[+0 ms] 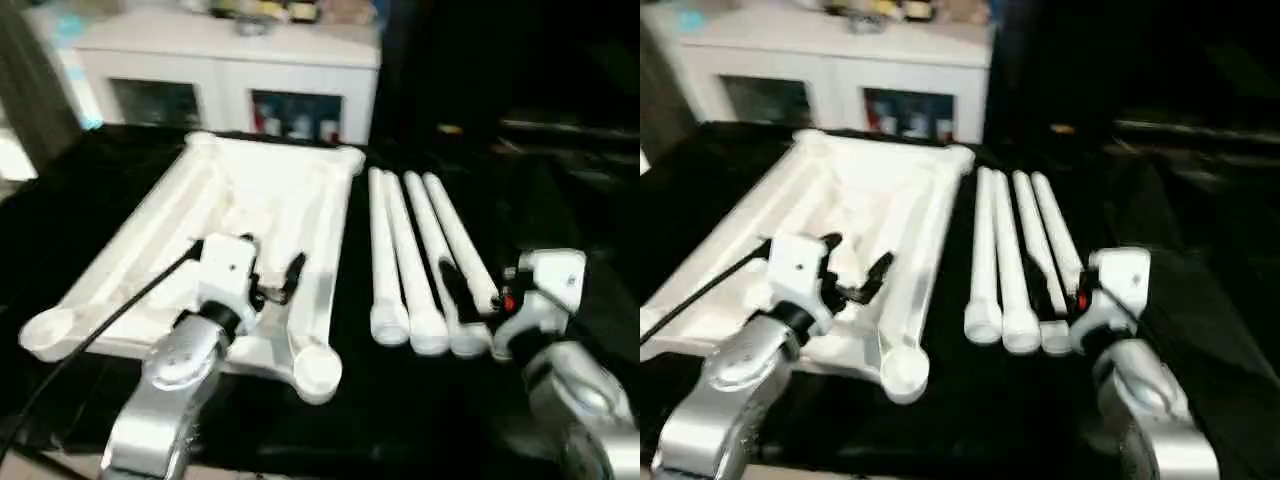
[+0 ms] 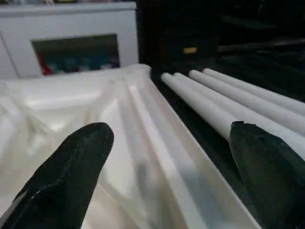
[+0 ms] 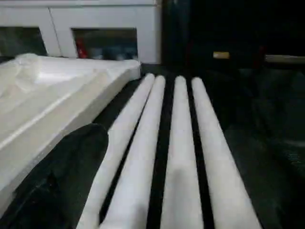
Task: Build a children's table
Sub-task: Move table base
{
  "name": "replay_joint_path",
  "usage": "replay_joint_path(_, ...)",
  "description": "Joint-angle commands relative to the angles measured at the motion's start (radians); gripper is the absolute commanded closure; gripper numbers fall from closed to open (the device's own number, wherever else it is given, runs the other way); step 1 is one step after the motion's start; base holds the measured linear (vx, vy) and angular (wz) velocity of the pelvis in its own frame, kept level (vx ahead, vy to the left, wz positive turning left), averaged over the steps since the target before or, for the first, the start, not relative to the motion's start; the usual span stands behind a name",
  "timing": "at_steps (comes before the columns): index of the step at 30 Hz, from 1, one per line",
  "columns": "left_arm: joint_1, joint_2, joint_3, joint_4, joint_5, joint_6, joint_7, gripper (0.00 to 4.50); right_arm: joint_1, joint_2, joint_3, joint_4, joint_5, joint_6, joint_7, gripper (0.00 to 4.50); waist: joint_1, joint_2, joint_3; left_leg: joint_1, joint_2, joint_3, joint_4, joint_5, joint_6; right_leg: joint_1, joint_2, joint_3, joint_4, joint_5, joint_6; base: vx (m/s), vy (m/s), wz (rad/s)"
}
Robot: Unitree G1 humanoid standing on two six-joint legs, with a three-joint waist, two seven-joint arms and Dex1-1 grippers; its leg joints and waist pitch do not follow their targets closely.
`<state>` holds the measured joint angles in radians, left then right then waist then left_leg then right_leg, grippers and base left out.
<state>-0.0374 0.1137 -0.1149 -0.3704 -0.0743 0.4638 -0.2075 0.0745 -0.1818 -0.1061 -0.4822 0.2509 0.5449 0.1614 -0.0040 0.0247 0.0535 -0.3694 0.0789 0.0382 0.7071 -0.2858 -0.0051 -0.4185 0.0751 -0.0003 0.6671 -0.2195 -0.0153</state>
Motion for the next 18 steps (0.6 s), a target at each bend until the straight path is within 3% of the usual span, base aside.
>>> replay_joint_path(1, -0.004, -0.007, 0.013, -0.002, 0.010, 0.018, 0.033, 0.03, -0.032, -0.023, -0.004, -0.001, -0.005, 0.016, 0.003, 0.00, 0.016, 0.038, -0.054, 0.008, 0.254, -0.158, -0.216, -0.405, -0.007, -0.035, -0.092, -0.050, 0.114, -0.203, 0.058, -0.072, 0.070, 0.25)
replay_joint_path(2, -0.004, -0.002, 0.015, -0.002, 0.018, 0.009, 0.038, 0.03, -0.037, -0.025, -0.003, 0.001, -0.007, 0.017, 0.003, 0.00, -0.015, 0.038, -0.055, 0.013, 0.208, -0.125, -0.198, -0.333, 0.036, -0.021, -0.109, -0.065, 0.104, -0.134, 0.039, 0.000, 0.000, 0.00)
replay_joint_path(3, -0.004, 0.000, 0.018, -0.003, 0.017, 0.002, 0.039, 0.03, -0.039, -0.026, -0.002, 0.002, -0.007, 0.019, 0.003, 0.00, -0.013, 0.040, -0.052, 0.014, 0.150, -0.108, -0.197, -0.328, 0.072, 0.007, -0.116, -0.077, 0.068, -0.098, 0.015, 0.000, 0.000, 0.00)
replay_joint_path(4, -0.004, 0.000, 0.019, -0.004, 0.016, 0.001, 0.039, 0.03, -0.040, -0.026, -0.001, 0.002, -0.007, 0.019, 0.003, 0.00, -0.013, 0.034, -0.049, 0.013, 0.130, -0.099, -0.201, -0.347, 0.072, 0.021, -0.125, -0.071, 0.044, -0.083, 0.008, 0.000, 0.000, 0.00)
replay_joint_path(5, -0.002, -0.001, 0.035, -0.003, -0.002, 0.012, 0.038, 0.03, -0.043, -0.027, 0.010, 0.007, -0.011, 0.019, 0.008, 0.00, -0.013, 0.002, -0.055, 0.001, 0.086, -0.077, -0.180, -0.364, 0.034, 0.058, -0.168, -0.045, -0.034, -0.056, 0.010, 0.000, 0.000, 0.00)
replay_joint_path(6, 0.000, 0.004, 0.039, -0.004, -0.006, 0.015, 0.035, 0.03, -0.043, -0.028, 0.021, 0.008, -0.017, 0.018, 0.009, 0.00, 0.010, -0.007, -0.064, -0.046, 0.068, -0.042, -0.151, -0.295, -0.042, 0.112, -0.272, -0.015, -0.099, -0.082, -0.020, -0.082, -0.089, -0.19)
replay_joint_path(7, 0.000, 0.004, 0.039, -0.004, -0.006, 0.015, 0.035, 0.03, -0.043, -0.028, 0.021, 0.008, -0.017, 0.018, 0.009, 0.00, 0.026, -0.020, -0.061, -0.060, 0.063, -0.022, -0.144, -0.246, -0.066, 0.120, -0.290, -0.012, -0.129, -0.122, -0.008, -0.099, -0.114, -0.15)
replay_joint_path(8, 0.001, 0.009, 0.041, -0.005, -0.005, 0.016, 0.032, 0.03, -0.043, -0.027, 0.028, 0.009, -0.021, 0.017, 0.010, 0.00, 0.039, -0.044, -0.065, -0.047, 0.076, 0.001, -0.134, -0.154, -0.053, 0.118, -0.296, -0.002, -0.143, -0.186, -0.017, -0.099, -0.114, -0.15)
replay_joint_path(9, 0.004, 0.014, 0.040, -0.013, -0.001, 0.004, 0.027, 0.03, -0.043, -0.026, 0.040, 0.010, -0.024, 0.016, 0.011, 0.00, 0.059, -0.058, -0.066, -0.042, 0.075, 0.028, -0.116, -0.055, 0.017, 0.119, -0.314, 0.022, -0.165, -0.241, -0.027, -0.061, -0.097, -0.01)
replay_joint_path(10, 0.005, 0.014, 0.040, -0.016, 0.001, 0.001, 0.026, 0.03, -0.043, -0.025, 0.043, 0.010, -0.025, 0.016, 0.011, 0.00, 0.068, -0.063, -0.062, -0.047, 0.079, 0.034, -0.104, -0.016, 0.052, 0.120, -0.334, 0.036, -0.178, -0.278, -0.029, -0.031, -0.063, 0.02)
replay_joint_path(11, 0.009, 0.014, 0.038, -0.030, 0.011, -0.006, 0.031, 0.03, -0.042, -0.024, 0.052, 0.009, -0.026, 0.016, 0.014, 0.00, 0.088, -0.057, -0.064, -0.053, 0.096, 0.035, -0.079, 0.037, 0.100, 0.120, -0.372, 0.060, -0.188, -0.293, -0.059, -0.031, -0.063, 0.02)
replay_joint_path(12, 0.009, 0.014, 0.038, -0.030, 0.011, -0.006, 0.031, 0.03, -0.042, -0.024, 0.052, 0.009, -0.026, 0.016, 0.014, 0.00, 0.095, -0.047, -0.059, -0.056, 0.113, 0.037, -0.099, 0.065, 0.117, 0.117, -0.356, 0.042, -0.183, -0.293, -0.108, 0.000, 0.000, 0.00)
replay_joint_path(13, 0.010, 0.015, 0.035, -0.038, 0.008, 0.012, 0.030, 0.03, -0.045, -0.027, 0.059, 0.010, -0.029, 0.016, 0.017, 0.00, 0.096, -0.041, -0.058, -0.045, 0.118, 0.043, -0.122, 0.058, 0.123, 0.110, -0.325, 0.024, -0.177, -0.291, -0.133, 0.000, 0.000, 0.00)
replay_joint_path(14, 0.010, 0.023, 0.026, -0.040, 0.015, 0.009, 0.025, 0.03, -0.047, -0.029, 0.060, 0.012, -0.028, 0.015, 0.021, 0.00, 0.086, -0.027, -0.060, -0.026, 0.123, 0.057, -0.165, 0.022, 0.136, 0.097, -0.244, -0.017, -0.142, -0.249, -0.155, 0.000, 0.000, 0.00)
replay_joint_path(15, 0.010, 0.031, 0.016, -0.040, 0.021, 0.008, 0.018, 0.03, -0.049, -0.032, 0.061, 0.014, -0.027, 0.014, 0.024, 0.00, 0.076, -0.015, -0.066, 0.004, 0.131, 0.056, -0.173, -0.019, 0.133, 0.079, -0.200, -0.036, -0.116, -0.192, -0.157, 0.008, 0.055, 0.04)
replay_joint_path(16, 0.010, 0.034, 0.012, -0.040, 0.024, 0.006, 0.015, 0.03, -0.051, -0.034, 0.062, 0.015, -0.027, 0.013, 0.026, 0.00, 0.073, -0.011, -0.067, 0.013, 0.137, 0.053, -0.175, -0.032, 0.121, 0.072, -0.191, -0.037, -0.108, -0.152, -0.152, -0.014, 0.057, 0.08)
replay_joint_path(17, 0.009, 0.050, -0.006, -0.039, 0.035, 0.000, 0.001, 0.03, -0.056, -0.046, 0.067, 0.021, -0.031, 0.010, 0.033, 0.00, 0.075, -0.004, -0.066, 0.016, 0.149, 0.046, -0.185, -0.094, 0.042, 0.069, -0.185, -0.034, -0.103, -0.094, -0.125, -0.020, 0.089, 0.09)
replay_joint_path(18, 0.008, 0.065, -0.020, -0.040, 0.038, 0.000, -0.016, 0.03, -0.060, -0.056, 0.072, 0.027, -0.033, 0.002, 0.047, 0.00, 0.072, -0.008, -0.064, 0.013, 0.143, 0.050, -0.195, -0.167, -0.035, 0.074, -0.191, -0.030, -0.106, -0.059, -0.097, -0.028, 0.059, 0.06)
